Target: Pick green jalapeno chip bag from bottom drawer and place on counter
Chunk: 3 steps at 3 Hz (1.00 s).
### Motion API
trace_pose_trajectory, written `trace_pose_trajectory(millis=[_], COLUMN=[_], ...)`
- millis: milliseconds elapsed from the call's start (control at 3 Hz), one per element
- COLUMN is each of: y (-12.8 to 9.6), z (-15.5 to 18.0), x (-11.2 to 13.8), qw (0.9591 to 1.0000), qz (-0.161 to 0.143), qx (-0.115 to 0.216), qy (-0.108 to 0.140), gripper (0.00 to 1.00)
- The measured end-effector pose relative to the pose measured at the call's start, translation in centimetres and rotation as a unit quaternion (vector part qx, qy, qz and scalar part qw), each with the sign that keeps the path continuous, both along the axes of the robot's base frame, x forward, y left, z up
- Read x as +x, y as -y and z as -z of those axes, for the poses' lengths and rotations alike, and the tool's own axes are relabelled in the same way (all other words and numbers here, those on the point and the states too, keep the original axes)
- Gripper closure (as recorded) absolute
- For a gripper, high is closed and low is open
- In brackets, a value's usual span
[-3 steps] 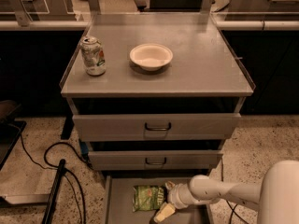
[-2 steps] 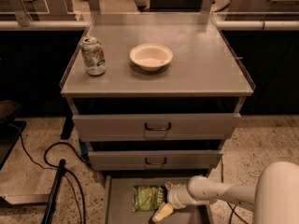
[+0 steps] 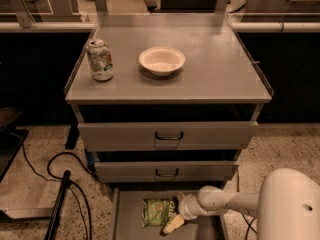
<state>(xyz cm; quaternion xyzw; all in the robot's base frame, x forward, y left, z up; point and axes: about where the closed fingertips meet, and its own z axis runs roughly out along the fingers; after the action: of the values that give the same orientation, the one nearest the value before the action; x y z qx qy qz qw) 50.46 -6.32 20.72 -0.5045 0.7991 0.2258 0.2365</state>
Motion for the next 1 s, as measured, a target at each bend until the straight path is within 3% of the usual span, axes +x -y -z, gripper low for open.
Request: trace_pose_trajectory(millis=[1000], y=[0.2], z=[5.7], x=[2.2], qw=[0.9994], qz=[0.006], qx=[-0.022], qy=[-0.026], gripper=[0.0])
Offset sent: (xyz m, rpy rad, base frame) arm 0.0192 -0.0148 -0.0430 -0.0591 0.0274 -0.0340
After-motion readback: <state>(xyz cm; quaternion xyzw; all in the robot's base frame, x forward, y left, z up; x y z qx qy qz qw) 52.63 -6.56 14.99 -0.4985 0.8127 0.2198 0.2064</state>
